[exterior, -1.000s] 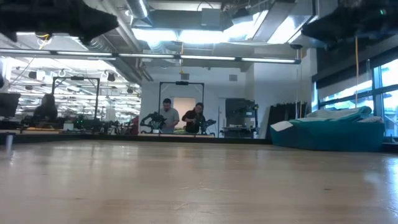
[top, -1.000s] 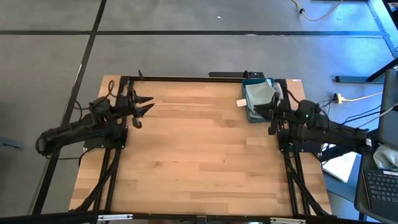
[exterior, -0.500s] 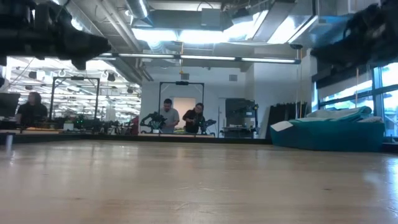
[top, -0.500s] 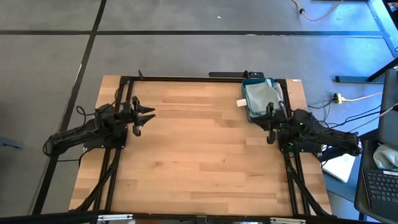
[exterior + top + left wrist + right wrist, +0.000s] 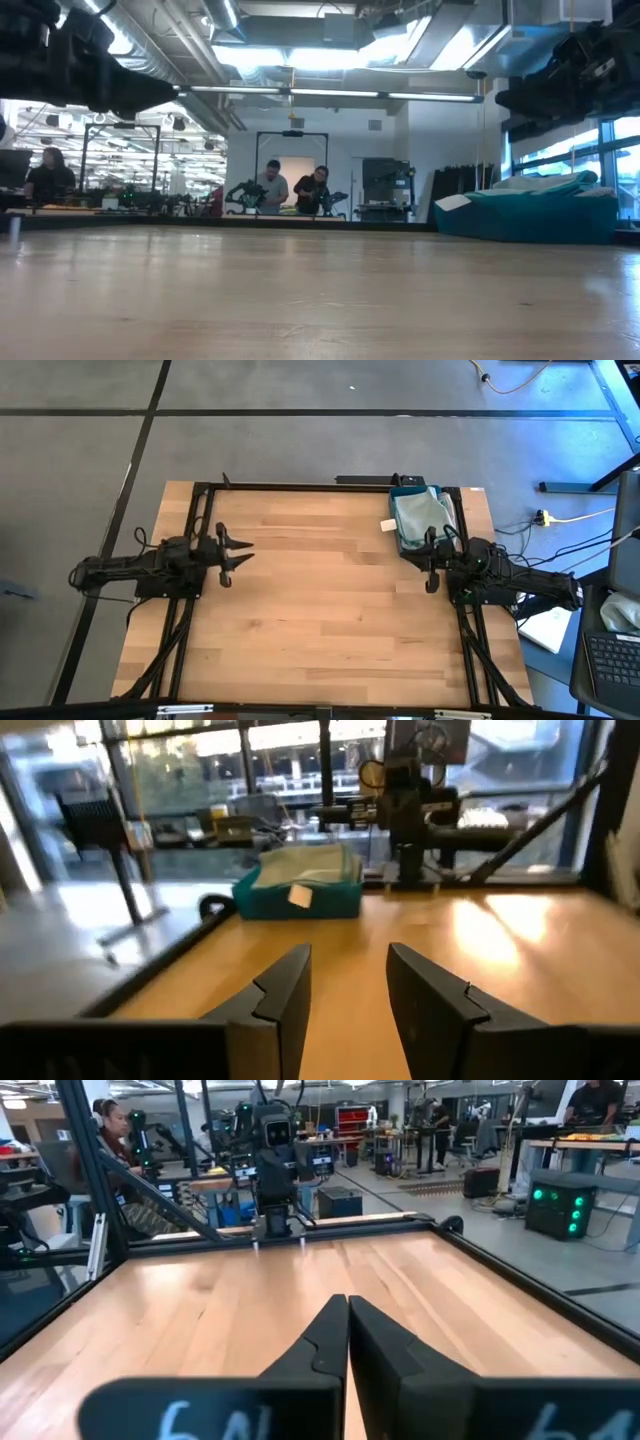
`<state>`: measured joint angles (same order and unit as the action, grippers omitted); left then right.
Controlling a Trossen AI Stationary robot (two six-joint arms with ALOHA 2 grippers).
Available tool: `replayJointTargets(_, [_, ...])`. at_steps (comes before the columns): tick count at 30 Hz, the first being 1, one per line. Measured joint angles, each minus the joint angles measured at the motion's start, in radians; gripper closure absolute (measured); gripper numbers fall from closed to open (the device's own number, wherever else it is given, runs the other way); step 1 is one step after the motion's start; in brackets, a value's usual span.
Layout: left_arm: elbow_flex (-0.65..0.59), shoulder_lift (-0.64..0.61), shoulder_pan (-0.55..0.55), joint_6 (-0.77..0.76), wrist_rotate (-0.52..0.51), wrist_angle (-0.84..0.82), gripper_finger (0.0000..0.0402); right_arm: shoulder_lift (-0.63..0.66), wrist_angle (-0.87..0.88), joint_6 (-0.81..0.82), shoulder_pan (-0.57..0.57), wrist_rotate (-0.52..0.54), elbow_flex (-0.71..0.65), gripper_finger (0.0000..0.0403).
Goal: Fold microfiber towels
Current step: Return to Home Position
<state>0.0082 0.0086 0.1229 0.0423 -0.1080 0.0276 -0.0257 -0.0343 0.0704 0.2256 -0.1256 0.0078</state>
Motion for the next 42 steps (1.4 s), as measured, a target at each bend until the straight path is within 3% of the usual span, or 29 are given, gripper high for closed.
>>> replayJointTargets(5, [0.0, 0.0, -0.011, 0.155, -0.006, -0.001, 0.0278, 0.002, 0.0, -0.001, 0.0, 0.0, 0.0, 0.0388])
replayJointTargets(42, [0.0, 0.0, -0.011, 0.152, -0.003, -0.001, 0.0278, 0.002, 0.002, -0.001, 0.0, 0.001, 0.001, 0.0388])
